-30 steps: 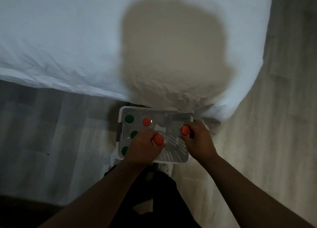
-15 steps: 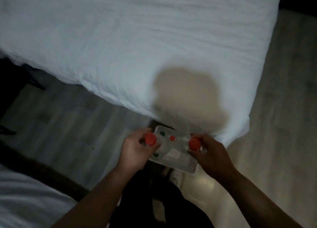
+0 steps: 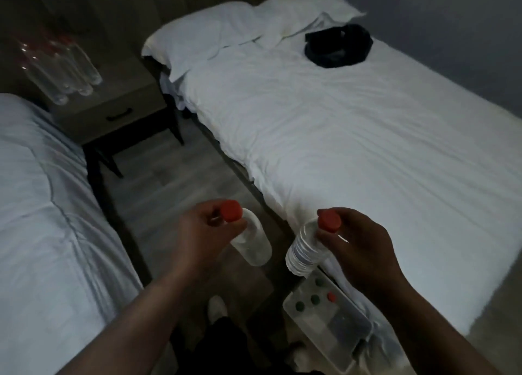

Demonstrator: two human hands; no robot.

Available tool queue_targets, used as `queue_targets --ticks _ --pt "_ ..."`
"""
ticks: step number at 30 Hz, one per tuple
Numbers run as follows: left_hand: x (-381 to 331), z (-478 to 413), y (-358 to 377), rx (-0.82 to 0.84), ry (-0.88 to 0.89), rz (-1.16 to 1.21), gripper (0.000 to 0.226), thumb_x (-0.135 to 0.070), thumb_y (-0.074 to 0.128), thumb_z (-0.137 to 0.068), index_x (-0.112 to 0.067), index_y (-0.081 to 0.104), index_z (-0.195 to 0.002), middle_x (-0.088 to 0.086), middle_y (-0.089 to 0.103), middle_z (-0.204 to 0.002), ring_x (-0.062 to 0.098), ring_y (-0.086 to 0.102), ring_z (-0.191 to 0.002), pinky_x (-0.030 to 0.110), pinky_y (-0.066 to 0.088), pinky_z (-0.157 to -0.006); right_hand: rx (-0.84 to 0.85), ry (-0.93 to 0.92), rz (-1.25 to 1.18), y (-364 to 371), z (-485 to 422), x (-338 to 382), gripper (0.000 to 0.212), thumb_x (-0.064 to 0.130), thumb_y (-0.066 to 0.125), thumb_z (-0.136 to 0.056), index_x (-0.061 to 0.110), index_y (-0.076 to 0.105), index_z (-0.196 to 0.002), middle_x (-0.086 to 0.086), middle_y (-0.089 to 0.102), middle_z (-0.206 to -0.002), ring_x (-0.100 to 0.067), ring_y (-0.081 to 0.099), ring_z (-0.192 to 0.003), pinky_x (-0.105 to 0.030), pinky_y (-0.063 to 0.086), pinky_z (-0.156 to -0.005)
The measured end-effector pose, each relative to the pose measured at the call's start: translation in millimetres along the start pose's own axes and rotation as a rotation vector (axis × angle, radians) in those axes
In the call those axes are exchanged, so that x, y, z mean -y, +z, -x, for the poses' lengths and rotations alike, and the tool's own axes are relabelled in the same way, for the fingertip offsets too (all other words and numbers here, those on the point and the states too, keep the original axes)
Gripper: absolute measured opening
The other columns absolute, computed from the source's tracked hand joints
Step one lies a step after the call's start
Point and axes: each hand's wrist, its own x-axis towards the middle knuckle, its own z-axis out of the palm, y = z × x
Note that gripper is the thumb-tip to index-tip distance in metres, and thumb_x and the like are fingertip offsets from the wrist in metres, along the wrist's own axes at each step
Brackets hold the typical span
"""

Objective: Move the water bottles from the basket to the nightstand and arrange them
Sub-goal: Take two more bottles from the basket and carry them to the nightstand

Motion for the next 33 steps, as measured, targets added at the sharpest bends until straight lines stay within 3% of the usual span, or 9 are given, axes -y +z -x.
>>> queue_targets --ticks 4,8,10,14,16,20,24,29,33 --pt "11 -23 -80 -0.079 0.02 0.009 0.032 -0.012 0.079 -0.073 -0.034 0.07 -0.094 -0.013 0.072 -0.094 0.002 0.069 -0.09 0.025 0.056 -0.083 0.11 -0.08 0.022 62 -35 59 0.027 0.018 0.076 -0.076 0.036 0.068 -0.094 0.017 0.071 -0.092 0.0 0.066 -0.089 -0.026 0.052 -0.081" --pt "30 -48 -149 -0.186 -0.025 0.035 0.032 -0.023 0.083 -0.069 -0.044 0.068 -0.089 -0.016 0.073 -0.087 0.004 0.069 -0.09 0.032 0.057 -0.084 0.2 -0.066 -0.057 129 -63 106 0.026 0.012 0.076 -0.075 0.033 0.07 -0.09 0.015 0.072 -0.089 -0.001 0.068 -0.082 -0.019 0.052 -0.075" --pt "37 -58 -179 -0.229 -0.036 0.024 0.029 -0.032 0.082 -0.063 -0.049 0.067 -0.082 -0.021 0.072 -0.085 0.004 0.07 -0.084 0.031 0.057 -0.08 0.242 -0.09 -0.079 160 -75 127 0.025 0.01 0.077 -0.074 0.028 0.071 -0.09 0.011 0.073 -0.085 -0.003 0.069 -0.08 -0.017 0.053 -0.072" --pt "50 -69 -234 -0.329 -0.041 -0.033 0.038 -0.018 0.081 -0.071 -0.048 0.062 -0.084 -0.031 0.068 -0.08 -0.002 0.067 -0.079 0.023 0.053 -0.072 0.318 -0.149 -0.094 211 -92 165 0.025 0.005 0.076 -0.074 0.026 0.071 -0.087 0.01 0.073 -0.083 -0.001 0.068 -0.076 -0.01 0.05 -0.067" --pt "56 -72 -256 -0.385 -0.047 -0.053 0.036 -0.017 0.079 -0.074 -0.046 0.063 -0.087 -0.027 0.069 -0.078 -0.007 0.065 -0.08 0.016 0.051 -0.071 0.367 -0.183 -0.08 232 -101 180 0.024 0.007 0.077 -0.073 0.026 0.07 -0.086 0.009 0.073 -0.085 -0.002 0.068 -0.076 -0.01 0.05 -0.067" --pt "62 -80 -284 -0.481 -0.086 -0.084 0.03 -0.017 0.078 -0.076 -0.033 0.067 -0.098 -0.018 0.068 -0.083 -0.014 0.062 -0.08 0.005 0.048 -0.067 0.422 -0.208 -0.029 266 -123 200 0.027 0.005 0.077 -0.073 0.029 0.069 -0.085 0.009 0.071 -0.077 0.002 0.065 -0.072 -0.007 0.048 -0.064" --pt "65 -103 -297 -0.519 -0.118 -0.102 0.028 -0.017 0.077 -0.077 -0.033 0.067 -0.098 -0.018 0.068 -0.084 -0.004 0.065 -0.078 0.006 0.046 -0.067 0.436 -0.263 0.084 294 -152 206 0.026 0.017 0.078 -0.071 0.031 0.068 -0.09 0.013 0.069 -0.079 0.004 0.064 -0.077 -0.007 0.046 -0.066" --pt "64 -162 -304 -0.565 -0.156 -0.075 0.029 -0.014 0.078 -0.076 -0.018 0.072 -0.104 -0.005 0.072 -0.088 0.009 0.068 -0.084 0.026 0.053 -0.079 0.473 -0.25 0.106 317 -210 216 0.021 0.023 0.076 -0.072 0.03 0.068 -0.09 0.014 0.068 -0.076 0.007 0.062 -0.077 -0.005 0.044 -0.065" --pt "58 -226 -305 -0.546 -0.172 -0.085 0.029 -0.025 0.081 -0.072 -0.028 0.072 -0.099 -0.01 0.073 -0.087 0.008 0.068 -0.085 0.028 0.054 -0.079 0.5 -0.273 0.074 325 -275 228 0.02 0.02 0.077 -0.074 0.031 0.068 -0.088 0.015 0.068 -0.076 0.006 0.062 -0.077 -0.004 0.043 -0.064"
